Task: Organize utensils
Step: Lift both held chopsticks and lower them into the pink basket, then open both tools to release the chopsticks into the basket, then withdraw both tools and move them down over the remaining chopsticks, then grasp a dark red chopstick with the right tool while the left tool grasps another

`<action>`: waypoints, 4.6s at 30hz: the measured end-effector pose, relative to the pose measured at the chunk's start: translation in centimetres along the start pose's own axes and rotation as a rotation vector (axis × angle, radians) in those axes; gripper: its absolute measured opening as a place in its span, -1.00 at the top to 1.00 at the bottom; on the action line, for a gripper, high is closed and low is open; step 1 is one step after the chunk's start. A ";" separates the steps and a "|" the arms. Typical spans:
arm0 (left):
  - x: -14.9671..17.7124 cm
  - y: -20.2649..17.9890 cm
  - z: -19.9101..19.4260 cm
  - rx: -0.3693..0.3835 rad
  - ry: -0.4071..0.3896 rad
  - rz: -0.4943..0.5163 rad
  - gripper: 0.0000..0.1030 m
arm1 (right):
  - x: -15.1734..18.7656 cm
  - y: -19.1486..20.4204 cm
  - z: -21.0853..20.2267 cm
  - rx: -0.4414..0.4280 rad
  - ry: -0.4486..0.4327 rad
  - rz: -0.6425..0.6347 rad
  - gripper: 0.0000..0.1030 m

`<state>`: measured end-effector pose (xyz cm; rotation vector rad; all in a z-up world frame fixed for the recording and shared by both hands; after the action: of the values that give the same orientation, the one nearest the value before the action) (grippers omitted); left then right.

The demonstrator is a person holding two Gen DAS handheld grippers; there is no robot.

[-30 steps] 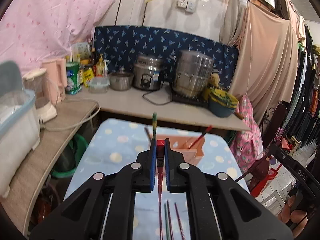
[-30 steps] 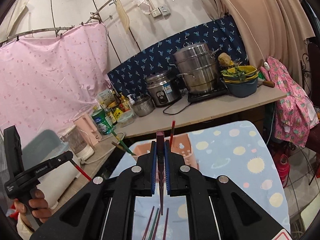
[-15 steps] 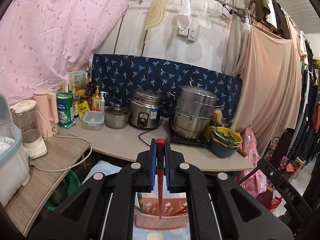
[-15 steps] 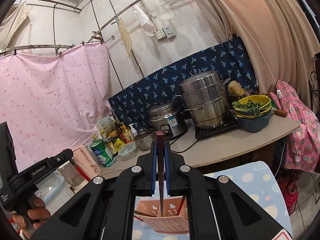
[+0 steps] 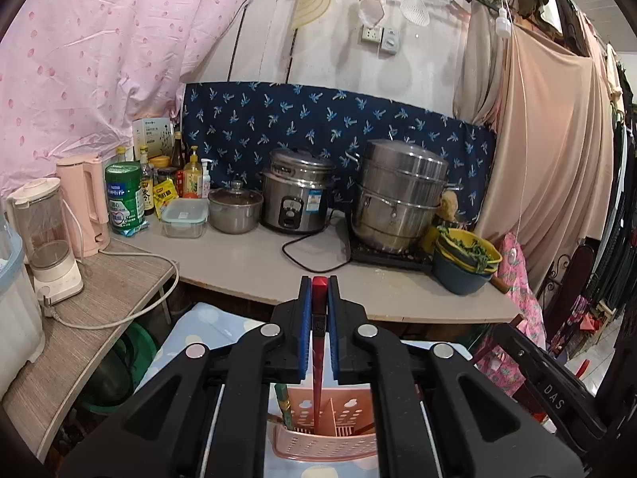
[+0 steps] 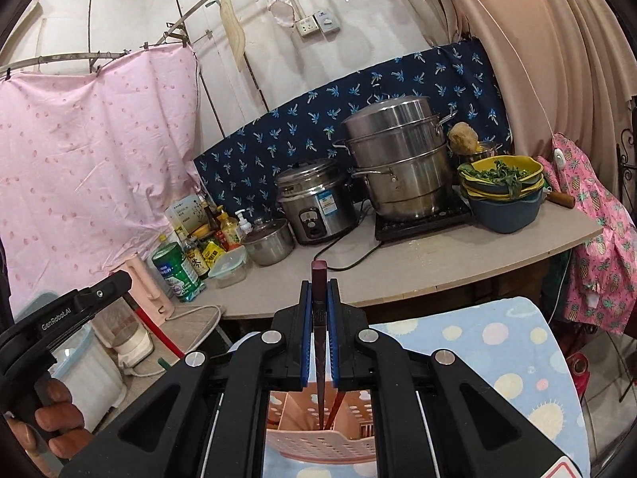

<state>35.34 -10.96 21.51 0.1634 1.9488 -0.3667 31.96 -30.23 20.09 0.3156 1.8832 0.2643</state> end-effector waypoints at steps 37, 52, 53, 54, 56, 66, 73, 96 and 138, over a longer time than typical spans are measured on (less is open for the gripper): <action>6.9 0.4 -5.8 -0.122 0.100 0.155 -0.12 | 5.8 2.4 -7.5 0.020 0.056 -0.126 0.28; 16.4 3.1 -8.8 -0.177 0.300 0.157 -0.12 | 14.8 1.1 -12.7 0.039 0.183 -0.104 0.19; 17.2 3.3 -9.0 -0.183 0.309 0.160 -0.12 | 15.4 0.9 -12.9 0.041 0.196 -0.099 0.19; 17.8 3.5 -9.2 -0.189 0.319 0.161 -0.12 | 16.2 0.6 -13.2 0.039 0.211 -0.088 0.19; 19.6 4.2 -9.5 -0.193 0.350 0.155 -0.12 | 17.6 0.2 -13.6 0.039 0.238 -0.067 0.19; 26.8 6.7 -11.5 -0.185 0.469 0.084 -0.12 | 25.4 -0.4 -15.3 0.071 0.362 -0.069 0.19; 29.5 7.7 -13.2 -0.211 0.487 0.084 -0.12 | 30.7 1.1 -16.3 0.102 0.422 -0.150 0.19; 34.3 6.9 -15.9 -0.187 0.543 0.106 -0.27 | 37.0 2.8 -16.9 0.100 0.509 -0.198 0.85; 36.9 2.9 -15.2 -0.091 0.610 0.145 0.82 | 36.8 -0.1 -19.0 0.135 0.491 -0.125 0.86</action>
<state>8.22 -5.27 -7.40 0.3911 2.5295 -0.1353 2.49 -18.19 -6.38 0.2357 2.4021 0.1366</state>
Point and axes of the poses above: each gripper's, at about its wrist camera, not at the fingertips, and z roughly the way its jaws point, y to its left, x to its underside, the point moved 4 cm from there along z, roughly the way its jaws point
